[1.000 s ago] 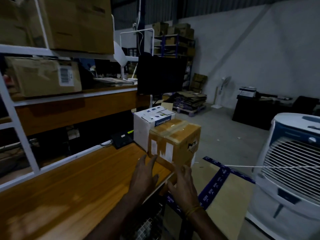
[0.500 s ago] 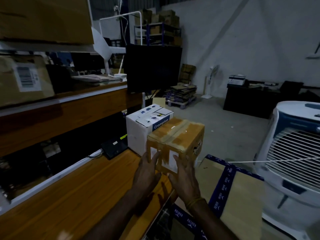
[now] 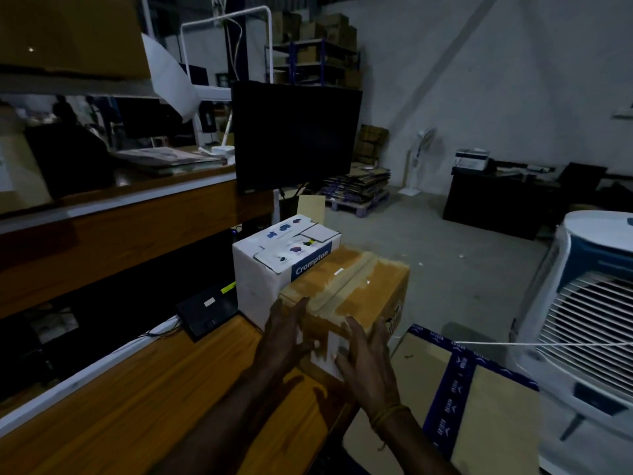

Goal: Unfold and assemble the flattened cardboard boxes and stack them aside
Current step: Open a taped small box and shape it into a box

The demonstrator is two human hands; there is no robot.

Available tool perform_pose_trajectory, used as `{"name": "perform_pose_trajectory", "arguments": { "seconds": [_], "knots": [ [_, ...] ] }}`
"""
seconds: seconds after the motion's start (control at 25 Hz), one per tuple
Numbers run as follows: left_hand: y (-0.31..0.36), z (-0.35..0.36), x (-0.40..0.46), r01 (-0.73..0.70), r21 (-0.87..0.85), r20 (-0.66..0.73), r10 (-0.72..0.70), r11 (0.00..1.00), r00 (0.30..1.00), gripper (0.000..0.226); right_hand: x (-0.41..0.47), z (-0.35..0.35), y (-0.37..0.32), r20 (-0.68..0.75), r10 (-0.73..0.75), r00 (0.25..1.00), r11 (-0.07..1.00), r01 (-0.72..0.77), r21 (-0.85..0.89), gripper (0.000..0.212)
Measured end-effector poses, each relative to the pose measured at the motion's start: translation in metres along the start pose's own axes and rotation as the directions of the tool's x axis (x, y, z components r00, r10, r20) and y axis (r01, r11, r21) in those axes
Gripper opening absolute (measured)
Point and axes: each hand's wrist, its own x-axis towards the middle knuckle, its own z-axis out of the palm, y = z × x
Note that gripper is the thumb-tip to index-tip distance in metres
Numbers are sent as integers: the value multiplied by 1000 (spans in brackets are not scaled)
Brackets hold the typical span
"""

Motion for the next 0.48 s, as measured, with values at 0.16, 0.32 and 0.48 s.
{"name": "perform_pose_trajectory", "arguments": {
  "seconds": [0.16,0.32,0.48],
  "knots": [
    [-10,3,40,39,18,56,-40,999,998,92,13,14,24,40,21,999,1000,-21,1,64],
    [-27,9,71,57,50,146,-64,997,987,90,19,29,37,28,18,999,998,-20,56,60],
    [-33,12,78,50,-64,118,-42,997,992,86,20,46,36,-171,22,985,983,9,183,51]
  ]
}}
